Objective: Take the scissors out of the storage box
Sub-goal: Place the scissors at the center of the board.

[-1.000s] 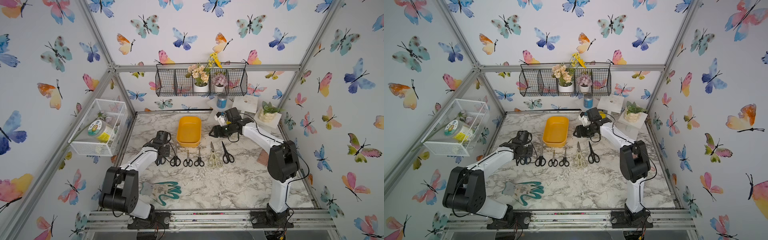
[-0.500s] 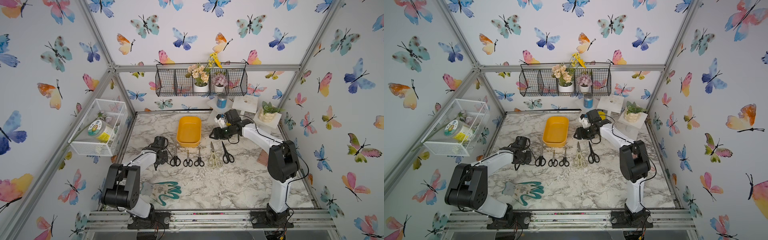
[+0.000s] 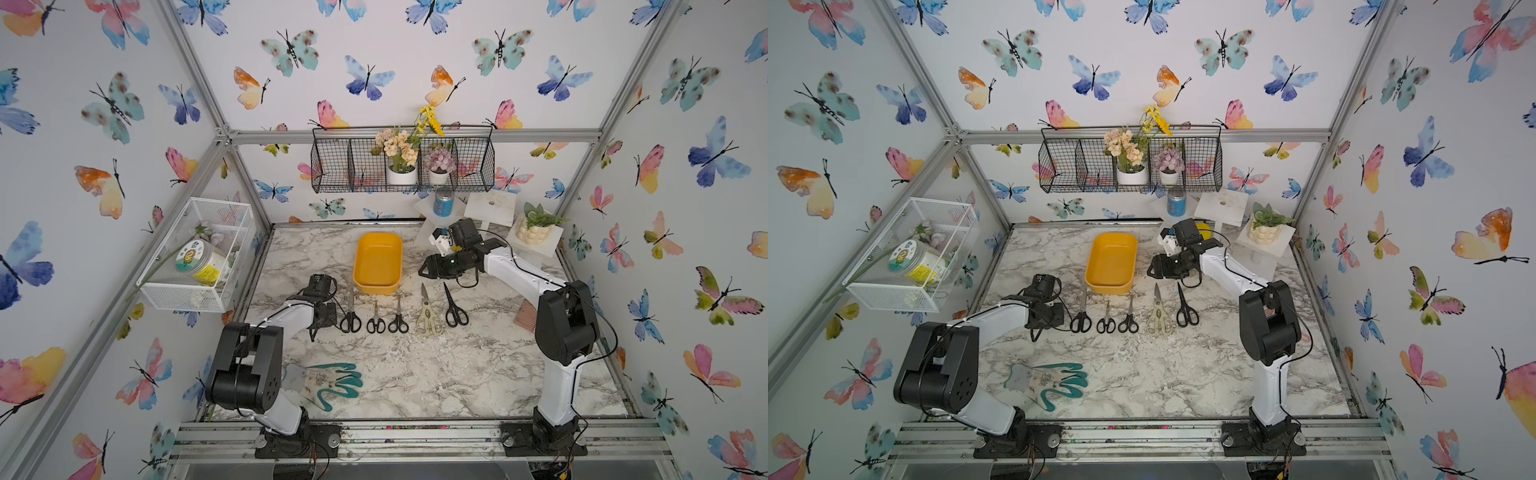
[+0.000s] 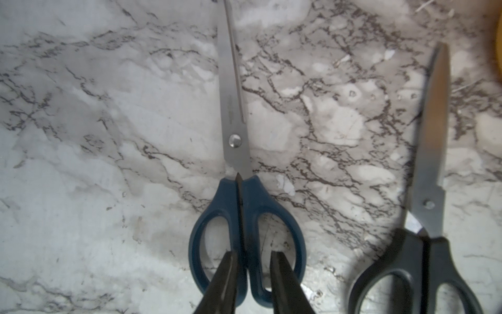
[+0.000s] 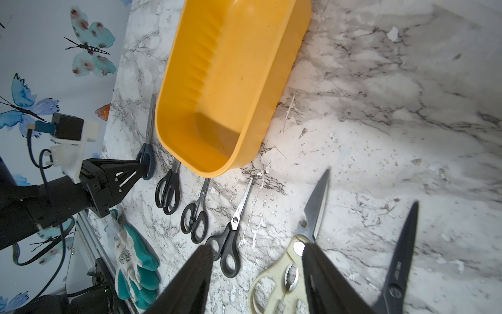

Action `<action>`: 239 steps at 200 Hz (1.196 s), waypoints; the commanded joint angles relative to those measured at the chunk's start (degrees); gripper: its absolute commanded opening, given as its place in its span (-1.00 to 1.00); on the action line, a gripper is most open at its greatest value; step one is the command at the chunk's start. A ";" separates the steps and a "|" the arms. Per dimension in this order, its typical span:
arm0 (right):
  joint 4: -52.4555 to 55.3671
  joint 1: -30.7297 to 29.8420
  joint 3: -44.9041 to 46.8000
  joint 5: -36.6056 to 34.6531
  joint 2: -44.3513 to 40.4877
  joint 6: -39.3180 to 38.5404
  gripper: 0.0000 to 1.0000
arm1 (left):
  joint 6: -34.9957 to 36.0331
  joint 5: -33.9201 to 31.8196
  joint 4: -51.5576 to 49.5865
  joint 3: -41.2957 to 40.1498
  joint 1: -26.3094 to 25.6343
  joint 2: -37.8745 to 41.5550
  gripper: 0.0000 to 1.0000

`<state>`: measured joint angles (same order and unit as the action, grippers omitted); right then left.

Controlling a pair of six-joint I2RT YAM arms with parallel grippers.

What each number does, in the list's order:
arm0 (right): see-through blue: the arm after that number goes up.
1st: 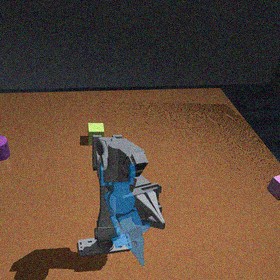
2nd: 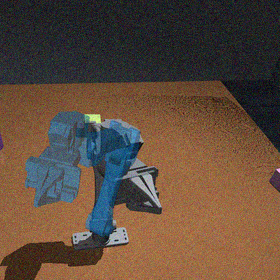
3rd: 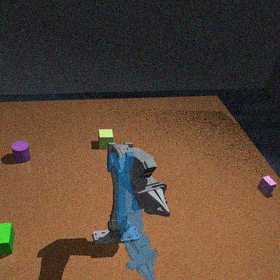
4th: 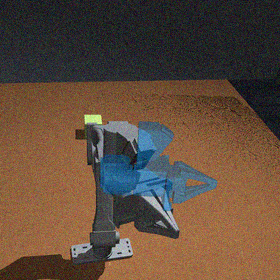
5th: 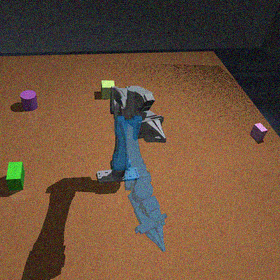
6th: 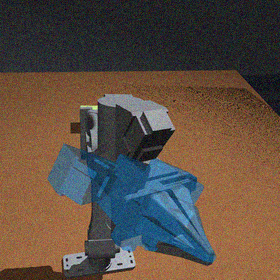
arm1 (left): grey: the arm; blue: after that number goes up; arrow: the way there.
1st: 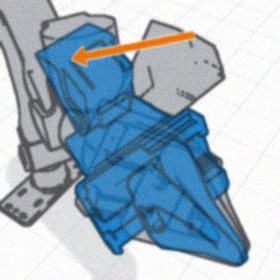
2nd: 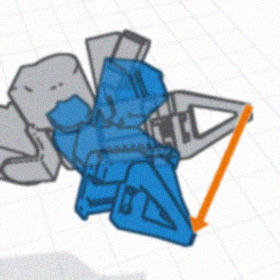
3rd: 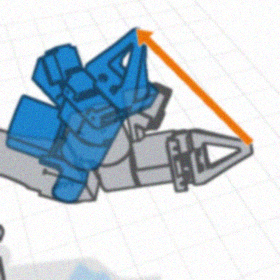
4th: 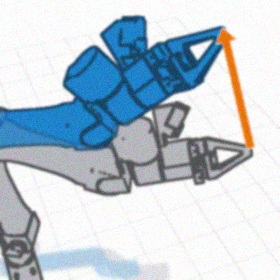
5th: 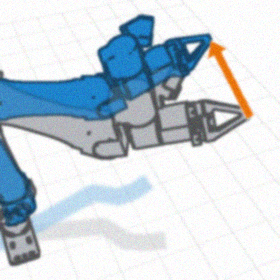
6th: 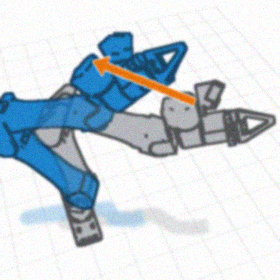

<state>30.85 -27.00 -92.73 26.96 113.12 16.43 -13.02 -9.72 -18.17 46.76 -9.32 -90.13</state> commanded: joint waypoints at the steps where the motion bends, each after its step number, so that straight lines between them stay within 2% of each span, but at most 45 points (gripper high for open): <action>1: -0.34 -0.38 0.14 -0.37 -1.12 -0.43 0.17 | 0.84 -0.73 -1.54 -0.24 0.44 1.49 -0.48; 120: -0.63 -0.33 -0.47 -0.33 -0.45 -0.08 0.17 | -0.52 0.57 -0.30 -2.02 1.32 0.36 -0.51; 151: -0.62 -0.35 -0.44 -0.59 -0.54 -0.08 0.17 | 1.29 0.97 -1.52 -1.60 1.49 0.89 -0.68; 191: -0.70 -0.35 -0.60 -0.08 -0.06 0.19 0.17 | 5.56 2.71 -3.29 -1.77 1.43 3.60 -0.73; 239: -0.48 -0.51 -1.75 0.02 0.74 0.27 0.17 | 5.12 5.38 -4.01 -2.20 1.46 2.67 -0.77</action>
<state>30.81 -27.05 -92.90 26.96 113.16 16.47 -8.51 -7.64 -20.47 45.41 -8.21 -87.90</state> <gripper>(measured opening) 0.584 0.120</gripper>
